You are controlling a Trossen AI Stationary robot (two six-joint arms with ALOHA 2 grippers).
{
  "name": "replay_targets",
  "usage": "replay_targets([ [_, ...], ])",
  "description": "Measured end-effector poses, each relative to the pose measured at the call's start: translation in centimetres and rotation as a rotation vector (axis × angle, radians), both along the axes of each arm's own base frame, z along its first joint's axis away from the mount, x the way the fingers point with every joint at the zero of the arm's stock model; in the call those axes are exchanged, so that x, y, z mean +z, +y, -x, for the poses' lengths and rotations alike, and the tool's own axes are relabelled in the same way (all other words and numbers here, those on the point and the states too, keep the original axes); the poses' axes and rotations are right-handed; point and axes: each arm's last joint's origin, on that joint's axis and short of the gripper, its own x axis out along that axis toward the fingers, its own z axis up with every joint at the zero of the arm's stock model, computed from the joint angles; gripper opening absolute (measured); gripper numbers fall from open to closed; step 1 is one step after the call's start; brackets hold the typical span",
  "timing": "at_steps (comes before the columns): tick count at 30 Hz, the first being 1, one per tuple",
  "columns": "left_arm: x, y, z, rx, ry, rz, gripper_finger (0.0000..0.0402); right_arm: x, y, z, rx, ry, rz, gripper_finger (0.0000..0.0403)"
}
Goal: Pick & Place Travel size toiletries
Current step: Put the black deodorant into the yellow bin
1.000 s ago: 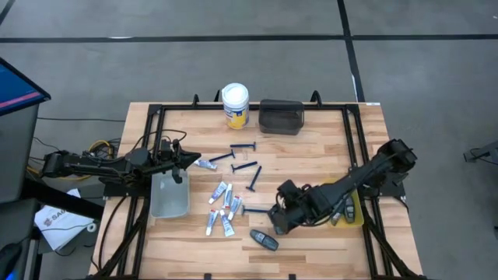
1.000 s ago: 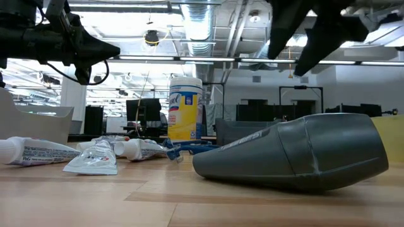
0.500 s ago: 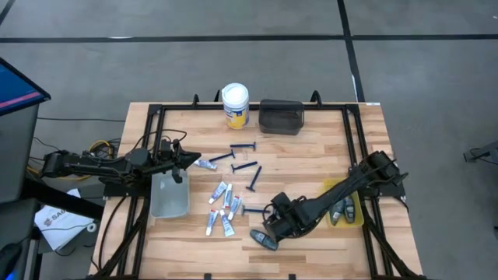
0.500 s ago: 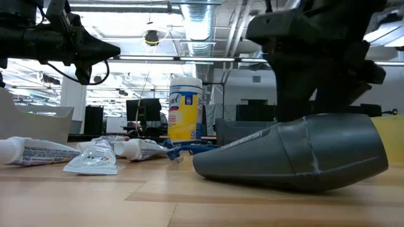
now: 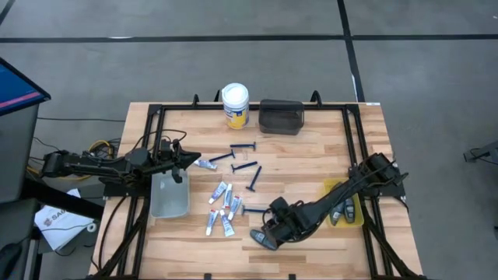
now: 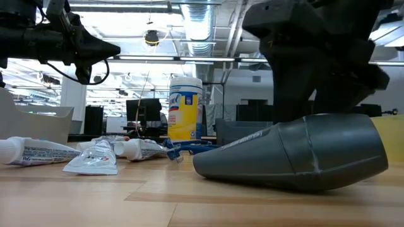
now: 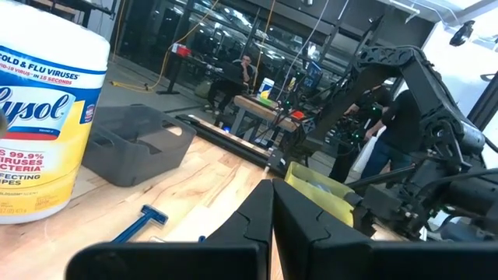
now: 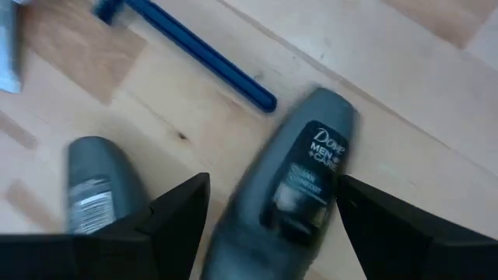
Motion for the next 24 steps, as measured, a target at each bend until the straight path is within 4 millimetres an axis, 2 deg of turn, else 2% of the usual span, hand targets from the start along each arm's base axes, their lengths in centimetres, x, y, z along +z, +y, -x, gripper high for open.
replay_targets([
  [7,0.0,0.0,0.0,0.0,-0.002,0.0,0.0,-2.9,0.3,-0.4,0.009,0.069,0.015,0.027],
  [12,0.1,0.0,0.0,0.0,-0.008,0.0,0.0,-3.1,0.2,-0.2,0.019,0.104,0.018,0.0257],
  [17,0.1,0.0,0.0,0.0,-0.01,0.0,0.0,-2.9,0.2,0.0,0.04,0.129,0.011,0.0198],
  [24,0.2,0.0,0.0,0.0,-0.017,0.0,0.0,-2.9,0.1,0.1,0.114,0.162,0.031,0.0199],
])
